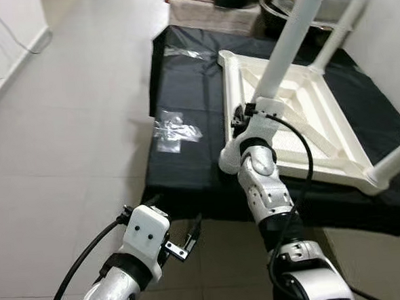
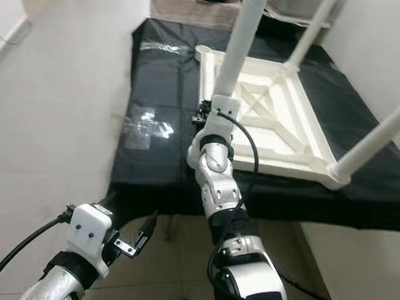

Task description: Building children table

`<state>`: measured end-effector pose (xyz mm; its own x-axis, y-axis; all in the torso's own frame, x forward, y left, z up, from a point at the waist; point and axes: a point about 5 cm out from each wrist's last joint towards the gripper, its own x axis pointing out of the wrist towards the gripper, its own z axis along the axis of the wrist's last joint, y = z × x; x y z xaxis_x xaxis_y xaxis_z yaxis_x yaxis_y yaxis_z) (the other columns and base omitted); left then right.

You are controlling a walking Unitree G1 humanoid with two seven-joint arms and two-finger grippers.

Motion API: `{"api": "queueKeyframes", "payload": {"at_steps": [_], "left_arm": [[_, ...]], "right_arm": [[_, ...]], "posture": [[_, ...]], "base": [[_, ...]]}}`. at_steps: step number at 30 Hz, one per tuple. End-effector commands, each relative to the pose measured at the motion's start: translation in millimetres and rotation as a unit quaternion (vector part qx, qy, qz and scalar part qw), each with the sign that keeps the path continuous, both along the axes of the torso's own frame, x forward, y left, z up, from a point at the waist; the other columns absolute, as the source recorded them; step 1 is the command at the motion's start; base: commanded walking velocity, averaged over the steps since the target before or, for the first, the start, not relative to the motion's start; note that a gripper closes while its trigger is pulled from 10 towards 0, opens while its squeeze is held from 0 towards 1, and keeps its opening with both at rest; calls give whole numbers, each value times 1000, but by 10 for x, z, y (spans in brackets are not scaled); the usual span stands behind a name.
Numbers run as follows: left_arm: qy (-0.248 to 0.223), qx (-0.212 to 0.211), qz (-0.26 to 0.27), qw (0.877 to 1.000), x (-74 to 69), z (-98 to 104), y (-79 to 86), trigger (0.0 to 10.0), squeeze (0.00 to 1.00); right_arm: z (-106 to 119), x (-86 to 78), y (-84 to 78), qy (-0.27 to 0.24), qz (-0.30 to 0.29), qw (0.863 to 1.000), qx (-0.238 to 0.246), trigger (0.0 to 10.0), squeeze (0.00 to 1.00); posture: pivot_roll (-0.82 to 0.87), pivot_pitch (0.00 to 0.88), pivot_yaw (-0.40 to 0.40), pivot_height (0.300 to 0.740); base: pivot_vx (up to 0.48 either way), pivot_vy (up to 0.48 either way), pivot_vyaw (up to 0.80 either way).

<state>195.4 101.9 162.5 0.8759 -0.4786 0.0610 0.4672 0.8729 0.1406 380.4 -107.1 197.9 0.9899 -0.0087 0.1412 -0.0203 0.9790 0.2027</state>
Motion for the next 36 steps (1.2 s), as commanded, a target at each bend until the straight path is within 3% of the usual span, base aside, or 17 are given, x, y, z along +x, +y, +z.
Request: {"api": "queueKeyframes", "payload": {"at_steps": [1, 2, 5, 6, 7, 9, 10, 12, 13, 14, 15, 17, 25, 27, 29, 31, 36], "left_arm": [[5, -5, -7, 1000, -16, -24, -37, 10000, 0], [5, -6, -8, 1000, -25, -19, -39, 10000, 0], [5, -6, -10, 1000, -40, -11, -38, 10000, 0], [5, -6, -11, 1000, -65, 5, -35, 10000, 0], [5, -6, -11, 1000, -65, 5, -35, 10000, 0], [3, -8, -12, 1000, -119, 57, -27, 10000, 0], [3, -8, -12, 1000, -119, 57, -27, 10000, 0], [2, -9, -11, 1000, -154, 98, -20, 10000, 0], [2, -9, -11, 1000, -154, 98, -20, 10000, 0], [4, -9, -9, 1000, -178, 112, -12, 10000, 0], [4, -9, -9, 1000, -178, 112, -12, 10000, 0], [8, -10, -7, 1000, -243, 142, 5, 10000, 0], [11, -9, -6, 1000, -294, 165, 18, 10000, 0], [14, -10, -5, 1000, -284, 171, 15, 10000, 0], [14, -10, -5, 1000, -284, 171, 15, 10000, 0], [19, -12, -16, 1000, -268, 153, -25, 10000, 0], [22, -12, -20, 999, -265, 142, -40, 10000, 0]], "right_arm": [[-494, -52, 15, 102, 48, 994, 9, 0, 0], [-489, -32, 10, 99, 134, 986, 12, 0, 0], [-475, -32, 7, 95, 208, 973, 9, 0, 0], [-449, -39, 2, 91, 300, 950, -5, 0, 0], [-449, -39, 2, 91, 300, 950, -5, 0, 0], [-411, -67, 17, 97, 424, 900, -4, 0, 0], [-411, -67, 17, 97, 424, 900, -4, 0, 0], [-403, -105, 63, 99, 499, 861, -4, 0, 0], [-403, -105, 63, 99, 499, 861, -4, 0, 0], [-420, -147, 112, 101, 544, 833, -9, 0, 0], [-420, -147, 112, 101, 544, 833, -9, 0, 0], [-441, -196, 181, 102, 597, 795, -31, 0, 0], [-209, -137, 208, 64, 616, 784, -39, 0, 0], [409, -43, 130, -48, 619, 784, 31, 0, 0], [409, -43, 130, -48, 619, 784, 31, 0, 0], [1078, -20, -75, -169, 595, 778, 108, 0, 0], [1267, -29, -198, -210, 581, 778, 110, 0, 0]], "posture": [[162, 178, -169, 740], [161, 180, -173, 740], [165, 190, -176, 740], [176, 210, -184, 740], [176, 210, -184, 740], [192, 238, -194, 740], [192, 238, -194, 740], [203, 255, -199, 740], [203, 255, -199, 740], [210, 275, -203, 740], [210, 275, -203, 740], [219, 303, -204, 740], [222, 314, -204, 740], [205, 308, -189, 740], [205, 308, -189, 740], [194, 301, -174, 740], [193, 297, -170, 740]], "base": [[0, 0, 0], [0, 0, 0], [0, 0, 0], [0, 0, 0], [0, 0, 0], [0, 0, 0], [0, 0, 0], [0, 0, 0], [0, 0, 0], [0, 0, 0], [0, 0, 0], [0, 0, 0], [0, 0, 0], [0, 0, 0], [0, 0, 0], [0, 0, 0], [0, 0, 0]]}}
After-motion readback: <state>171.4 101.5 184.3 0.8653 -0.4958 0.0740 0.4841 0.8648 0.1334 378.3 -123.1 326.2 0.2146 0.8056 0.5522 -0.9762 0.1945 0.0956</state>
